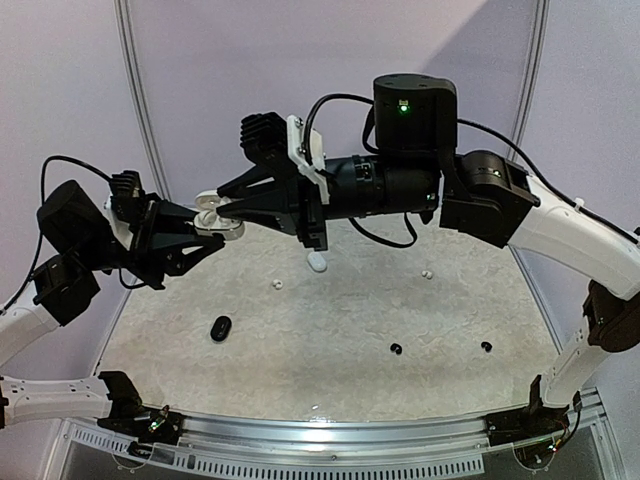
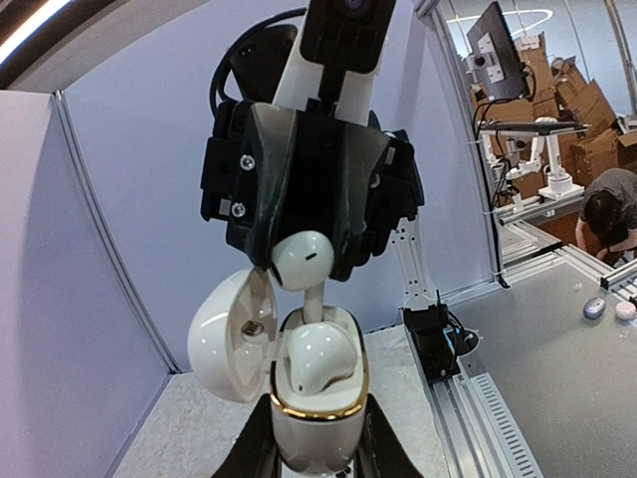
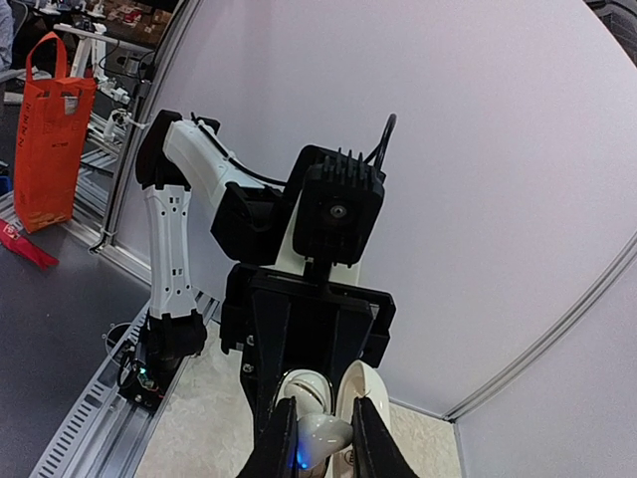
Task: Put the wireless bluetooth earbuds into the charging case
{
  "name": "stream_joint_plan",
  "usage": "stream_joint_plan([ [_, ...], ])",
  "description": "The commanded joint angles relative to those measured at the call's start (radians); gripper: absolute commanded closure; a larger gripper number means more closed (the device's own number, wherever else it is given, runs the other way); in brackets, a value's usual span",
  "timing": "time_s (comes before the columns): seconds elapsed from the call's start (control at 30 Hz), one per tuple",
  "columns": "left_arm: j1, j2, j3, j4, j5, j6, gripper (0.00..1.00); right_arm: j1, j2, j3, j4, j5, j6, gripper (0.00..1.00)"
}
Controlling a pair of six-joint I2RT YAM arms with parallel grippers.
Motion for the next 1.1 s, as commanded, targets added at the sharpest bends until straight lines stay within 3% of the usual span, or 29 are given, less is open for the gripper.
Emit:
stream_joint_plan([
  [0.0, -0.014, -0.017, -0.006, 0.019, -0.002, -0.009, 1.0, 0.004, -0.021, 0.002, -0.1, 0.039, -0.023, 0.99],
  [1.07, -0.014, -0.016, -0.01, 0.044, 0.011, -0.039, 1.0, 0.005, 0.04, 0.021, -0.164, 0.088, -0.105, 0.85],
])
